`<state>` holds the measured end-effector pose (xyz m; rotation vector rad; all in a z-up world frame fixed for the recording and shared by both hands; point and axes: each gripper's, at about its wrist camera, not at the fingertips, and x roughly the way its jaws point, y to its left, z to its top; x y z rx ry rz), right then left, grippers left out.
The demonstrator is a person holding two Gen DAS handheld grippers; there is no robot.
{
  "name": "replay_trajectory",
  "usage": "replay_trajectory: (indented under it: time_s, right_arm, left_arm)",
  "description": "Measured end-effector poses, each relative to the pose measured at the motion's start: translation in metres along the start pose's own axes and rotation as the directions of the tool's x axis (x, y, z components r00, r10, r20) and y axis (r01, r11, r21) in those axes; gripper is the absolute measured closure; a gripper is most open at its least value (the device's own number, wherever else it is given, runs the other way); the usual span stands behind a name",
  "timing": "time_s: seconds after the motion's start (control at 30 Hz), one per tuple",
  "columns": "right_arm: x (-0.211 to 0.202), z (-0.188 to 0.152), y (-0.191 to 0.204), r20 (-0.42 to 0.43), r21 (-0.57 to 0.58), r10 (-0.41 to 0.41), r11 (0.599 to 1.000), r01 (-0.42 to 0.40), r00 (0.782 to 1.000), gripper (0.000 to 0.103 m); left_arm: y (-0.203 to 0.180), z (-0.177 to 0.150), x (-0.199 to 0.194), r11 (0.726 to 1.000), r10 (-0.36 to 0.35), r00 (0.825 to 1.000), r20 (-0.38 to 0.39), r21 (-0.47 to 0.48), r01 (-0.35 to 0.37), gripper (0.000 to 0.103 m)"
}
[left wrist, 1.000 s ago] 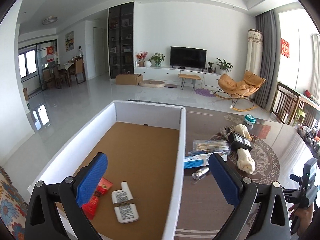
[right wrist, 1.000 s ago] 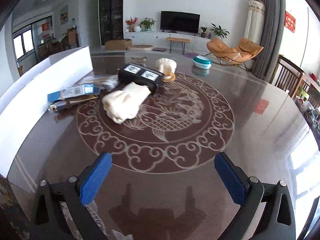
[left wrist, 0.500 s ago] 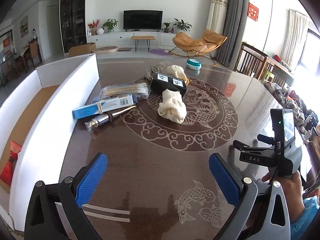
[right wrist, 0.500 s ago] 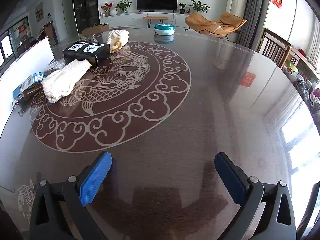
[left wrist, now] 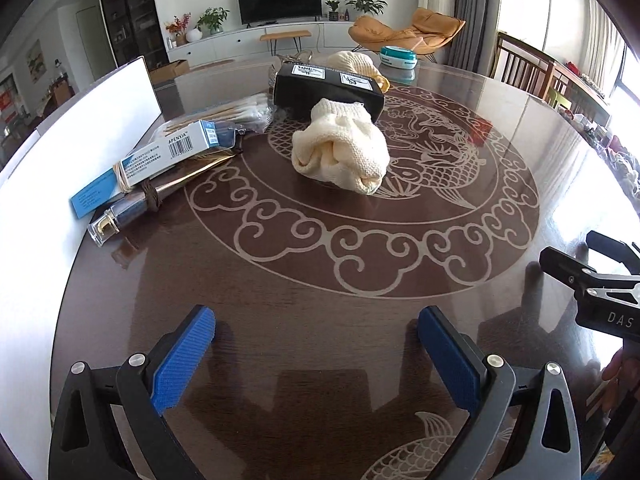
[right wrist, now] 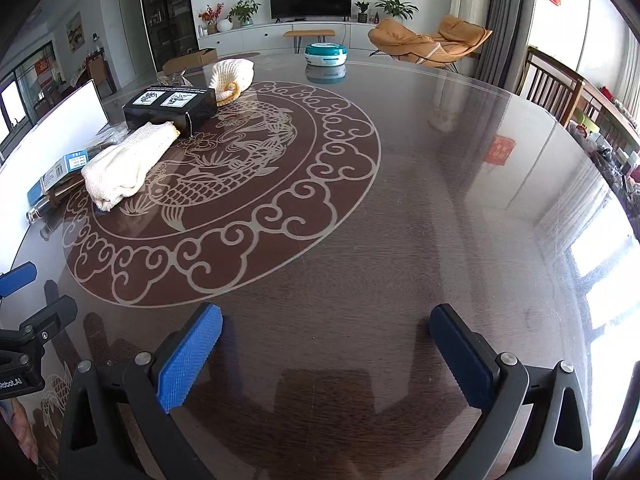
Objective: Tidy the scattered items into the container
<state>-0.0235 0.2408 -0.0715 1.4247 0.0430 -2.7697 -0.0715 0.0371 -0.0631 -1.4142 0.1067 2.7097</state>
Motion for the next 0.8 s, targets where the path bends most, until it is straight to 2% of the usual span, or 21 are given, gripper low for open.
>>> replay_trajectory:
  time_s: [0.8]
  right_arm:
    - [-0.0003,-0.0003,0.0002,0.0,0.0,0.0,1.0,0.0,1.0,0.0]
  left_arm:
    - [0.004,0.002,0.0026,1.0,-0.014,1.0,-0.005,-0.009,0.014,0.0]
